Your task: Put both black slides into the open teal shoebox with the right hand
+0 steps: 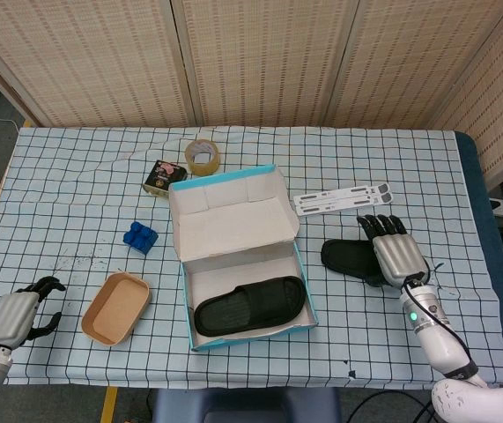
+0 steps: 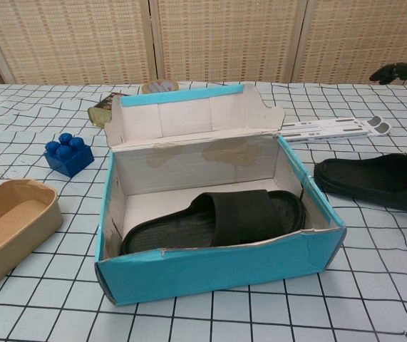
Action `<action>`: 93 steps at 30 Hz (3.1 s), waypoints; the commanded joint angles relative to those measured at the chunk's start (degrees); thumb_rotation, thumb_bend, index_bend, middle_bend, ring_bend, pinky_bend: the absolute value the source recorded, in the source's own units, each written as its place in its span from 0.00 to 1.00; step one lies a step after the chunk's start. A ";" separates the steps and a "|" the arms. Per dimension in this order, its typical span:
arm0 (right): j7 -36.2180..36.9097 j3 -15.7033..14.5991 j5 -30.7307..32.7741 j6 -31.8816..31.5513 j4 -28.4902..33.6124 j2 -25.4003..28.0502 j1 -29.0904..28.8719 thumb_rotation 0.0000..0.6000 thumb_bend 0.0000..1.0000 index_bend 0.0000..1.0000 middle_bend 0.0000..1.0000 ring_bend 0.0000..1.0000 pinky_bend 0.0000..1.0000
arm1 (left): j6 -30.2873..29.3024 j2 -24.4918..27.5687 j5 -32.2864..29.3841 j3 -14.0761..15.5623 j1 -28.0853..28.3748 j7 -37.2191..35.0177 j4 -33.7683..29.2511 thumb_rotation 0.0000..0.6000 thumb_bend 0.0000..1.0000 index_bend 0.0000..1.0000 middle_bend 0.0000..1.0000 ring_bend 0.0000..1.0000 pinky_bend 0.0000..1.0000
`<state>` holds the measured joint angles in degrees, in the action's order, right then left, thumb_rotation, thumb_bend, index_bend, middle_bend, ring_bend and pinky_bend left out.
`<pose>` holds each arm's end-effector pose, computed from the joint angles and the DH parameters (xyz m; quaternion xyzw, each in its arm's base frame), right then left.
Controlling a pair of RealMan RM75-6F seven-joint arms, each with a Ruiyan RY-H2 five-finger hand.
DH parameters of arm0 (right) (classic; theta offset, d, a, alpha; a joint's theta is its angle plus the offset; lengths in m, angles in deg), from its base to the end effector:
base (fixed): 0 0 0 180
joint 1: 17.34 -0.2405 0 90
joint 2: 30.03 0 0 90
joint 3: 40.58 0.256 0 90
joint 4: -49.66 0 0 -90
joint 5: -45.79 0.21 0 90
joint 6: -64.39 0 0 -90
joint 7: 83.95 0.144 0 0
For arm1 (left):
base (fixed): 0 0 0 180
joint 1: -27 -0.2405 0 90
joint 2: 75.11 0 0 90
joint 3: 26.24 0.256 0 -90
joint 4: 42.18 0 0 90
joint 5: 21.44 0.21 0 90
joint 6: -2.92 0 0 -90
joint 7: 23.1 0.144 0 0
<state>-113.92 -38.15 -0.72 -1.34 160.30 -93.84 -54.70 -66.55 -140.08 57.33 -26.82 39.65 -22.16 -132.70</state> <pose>-0.2082 -0.2938 0.0981 0.6916 -0.4280 0.2515 0.5248 -0.3250 0.2112 0.1239 -0.6428 -0.4520 -0.3028 0.5393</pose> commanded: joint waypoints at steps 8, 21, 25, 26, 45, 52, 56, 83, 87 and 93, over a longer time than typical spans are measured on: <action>9.52 -0.06 1.64 10.83 -15.76 -4.01 1.47 1.00 0.00 0.03 0.05 0.00 0.00 | 0.75 -0.06 -0.62 -0.05 0.25 0.12 0.22 1.00 0.39 0.31 0.20 0.33 0.42; 18.94 1.61 0.42 21.23 -26.87 -9.86 1.28 1.00 0.00 0.04 0.05 0.00 0.00 | 0.68 0.01 -0.56 0.00 0.25 0.29 0.04 1.00 0.39 0.31 0.20 0.33 0.42; 18.98 1.27 0.94 22.49 -29.11 -11.27 1.17 1.00 0.00 0.04 0.05 0.00 0.00 | 0.55 0.12 -0.48 0.01 0.17 -0.01 -0.08 1.00 0.39 0.31 0.20 0.33 0.42; 18.99 1.20 1.03 22.77 -29.47 -11.49 1.15 1.00 0.00 0.04 0.05 0.00 0.00 | 0.52 0.14 -0.40 0.01 0.18 -0.03 -0.10 1.00 0.39 0.31 0.20 0.33 0.42; 17.75 1.38 -0.69 19.27 -36.61 -17.73 2.61 1.00 0.00 0.37 0.38 0.23 0.30 | 0.55 0.13 -0.46 0.07 0.16 0.04 -0.08 1.00 0.39 0.31 0.20 0.33 0.42; 15.80 2.46 -3.02 12.30 -35.38 -18.05 4.30 1.00 0.00 0.53 0.50 0.36 0.41 | 0.69 0.16 -0.49 0.07 0.24 0.06 -0.06 1.00 0.39 0.31 0.20 0.33 0.42; 10.77 3.11 -6.36 1.30 -31.38 -17.90 6.37 1.00 0.00 0.56 0.52 0.38 0.43 | 0.76 0.10 -0.49 0.09 0.30 0.33 -0.01 1.00 0.39 0.31 0.20 0.33 0.42; -1.21 1.61 -43.48 -19.19 -19.90 -28.56 7.99 1.00 0.00 0.61 0.57 0.42 0.47 | 1.39 0.10 -0.77 0.12 0.52 -0.09 0.17 1.00 0.39 0.31 0.20 0.33 0.42; -2.73 4.63 -43.45 -17.14 -23.65 -33.42 5.58 1.00 0.00 0.62 0.57 0.42 0.47 | 1.29 0.22 -0.77 0.05 0.46 -0.60 0.19 1.00 0.39 0.31 0.20 0.33 0.42; -0.90 7.95 -42.94 -14.49 -30.20 -40.33 2.17 1.00 0.00 0.63 0.58 0.43 0.47 | 1.20 0.32 -0.50 0.13 0.41 -1.04 0.31 1.00 0.39 0.31 0.20 0.33 0.42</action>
<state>-115.52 -31.41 -43.84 -16.99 131.88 -132.38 -51.20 -65.36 -139.76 56.85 -26.69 40.07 -23.18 -132.40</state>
